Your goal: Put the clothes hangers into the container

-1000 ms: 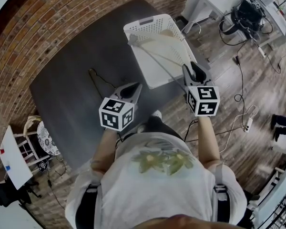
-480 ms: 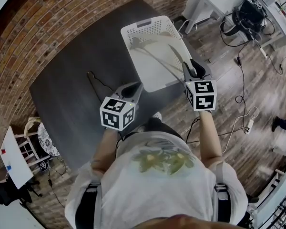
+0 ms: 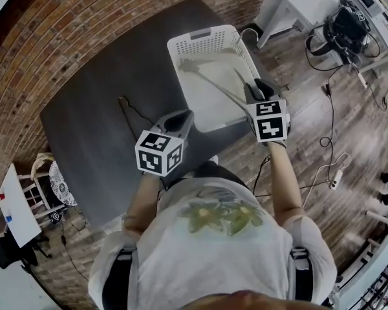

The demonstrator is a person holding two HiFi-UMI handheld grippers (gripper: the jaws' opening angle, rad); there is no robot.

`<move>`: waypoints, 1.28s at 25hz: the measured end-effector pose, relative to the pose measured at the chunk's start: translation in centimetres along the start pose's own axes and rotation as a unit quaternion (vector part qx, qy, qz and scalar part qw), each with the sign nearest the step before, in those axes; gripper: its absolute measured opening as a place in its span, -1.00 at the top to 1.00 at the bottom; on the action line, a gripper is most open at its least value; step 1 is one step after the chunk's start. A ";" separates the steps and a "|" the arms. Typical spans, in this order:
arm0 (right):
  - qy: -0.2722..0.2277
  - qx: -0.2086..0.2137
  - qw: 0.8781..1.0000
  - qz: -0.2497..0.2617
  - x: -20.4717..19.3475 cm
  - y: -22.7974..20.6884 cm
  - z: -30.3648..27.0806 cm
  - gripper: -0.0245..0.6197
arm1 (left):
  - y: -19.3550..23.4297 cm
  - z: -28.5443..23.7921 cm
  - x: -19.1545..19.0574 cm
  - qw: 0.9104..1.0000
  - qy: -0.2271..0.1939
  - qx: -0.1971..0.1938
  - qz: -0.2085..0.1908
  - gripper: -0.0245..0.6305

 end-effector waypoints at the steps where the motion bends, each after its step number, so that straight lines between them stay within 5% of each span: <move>1: 0.005 0.003 1.000 0.003 0.0 0.0 -0.4 0.53 | 0.1 -0.2 0.1 1.000 0.000 0.002 0.001 0.84; 24: 0.093 0.051 0.992 0.065 0.2 1.2 -6.2 0.55 | 1.6 -1.5 0.7 1.000 0.004 0.024 0.019 0.84; 32: 0.118 0.012 0.989 0.092 -0.2 0.9 -7.2 0.55 | 2.2 -1.4 0.8 1.000 0.008 0.022 0.019 0.84</move>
Point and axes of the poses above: the fingertips, and each gripper's own axes: z backward along the fingers, y to its left, x out of its top, the point moved 3 cm from there along z, backward along the fingers, and after that the axes turned 3 degrees about x, right-handed, at the moved point
